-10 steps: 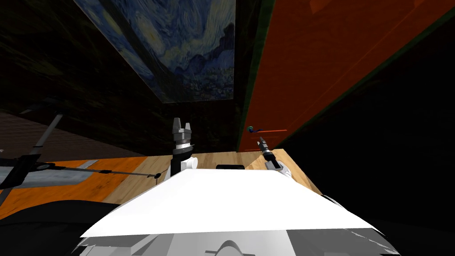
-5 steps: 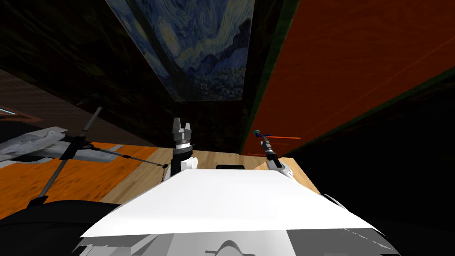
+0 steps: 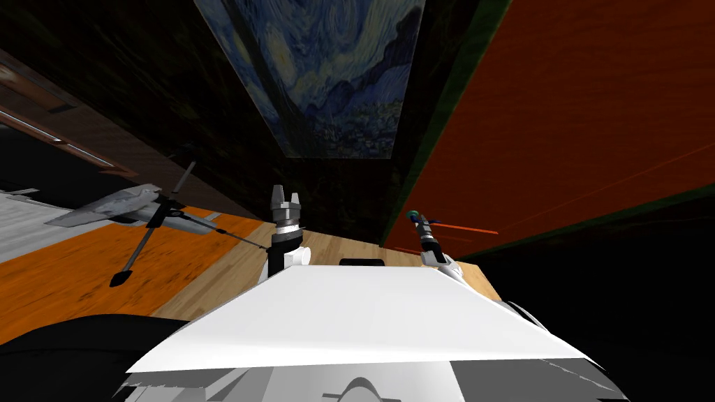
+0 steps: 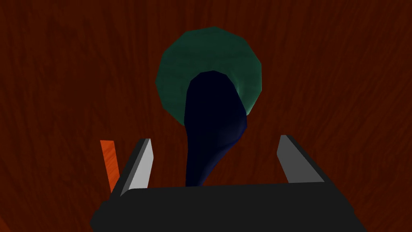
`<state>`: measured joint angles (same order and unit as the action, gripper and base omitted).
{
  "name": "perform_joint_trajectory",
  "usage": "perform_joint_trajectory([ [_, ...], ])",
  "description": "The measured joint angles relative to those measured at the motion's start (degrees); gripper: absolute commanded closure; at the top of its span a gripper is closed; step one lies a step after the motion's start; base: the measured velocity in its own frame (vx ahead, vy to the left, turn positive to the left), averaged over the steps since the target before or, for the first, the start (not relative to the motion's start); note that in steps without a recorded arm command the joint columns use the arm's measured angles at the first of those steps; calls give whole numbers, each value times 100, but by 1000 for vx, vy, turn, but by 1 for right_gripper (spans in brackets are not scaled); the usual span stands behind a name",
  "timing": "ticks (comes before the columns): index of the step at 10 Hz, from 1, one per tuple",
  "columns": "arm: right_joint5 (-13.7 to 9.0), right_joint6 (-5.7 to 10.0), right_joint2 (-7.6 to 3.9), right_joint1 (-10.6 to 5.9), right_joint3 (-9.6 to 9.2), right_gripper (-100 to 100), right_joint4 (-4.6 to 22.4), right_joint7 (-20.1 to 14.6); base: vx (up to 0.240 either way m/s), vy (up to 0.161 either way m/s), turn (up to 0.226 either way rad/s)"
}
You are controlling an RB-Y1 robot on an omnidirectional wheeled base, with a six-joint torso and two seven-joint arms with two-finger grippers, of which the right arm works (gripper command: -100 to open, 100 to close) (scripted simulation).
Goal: Pull the door open
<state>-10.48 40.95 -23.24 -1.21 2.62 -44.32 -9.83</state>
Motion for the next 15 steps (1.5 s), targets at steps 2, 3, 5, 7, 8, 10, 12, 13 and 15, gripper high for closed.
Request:
perform_joint_trajectory([
  [2,-2,-5,0,-2,4,100,-1,6,-8,8,-36],
  [3,-3,-15,4,9,1,100,11,-3,0,0,0],
  [5,-5,-15,1,7,4,100,11,-8,0,0,0],
  [7,-4,-16,1,8,3,100,12,-6,-49,-15,49],
  [8,1,16,-47,26,-24,100,9,-48,-154,-40,106],
  [10,21,47,-119,137,-91,100,-107,-131,-167,-32,100],
  [12,59,169,-210,187,-214,100,-65,-257,-227,-90,130],
  [13,83,242,-254,236,-290,100,-60,-333,-187,-91,138],
  [15,125,343,-330,349,-421,100,-116,-456,-200,-61,101],
])
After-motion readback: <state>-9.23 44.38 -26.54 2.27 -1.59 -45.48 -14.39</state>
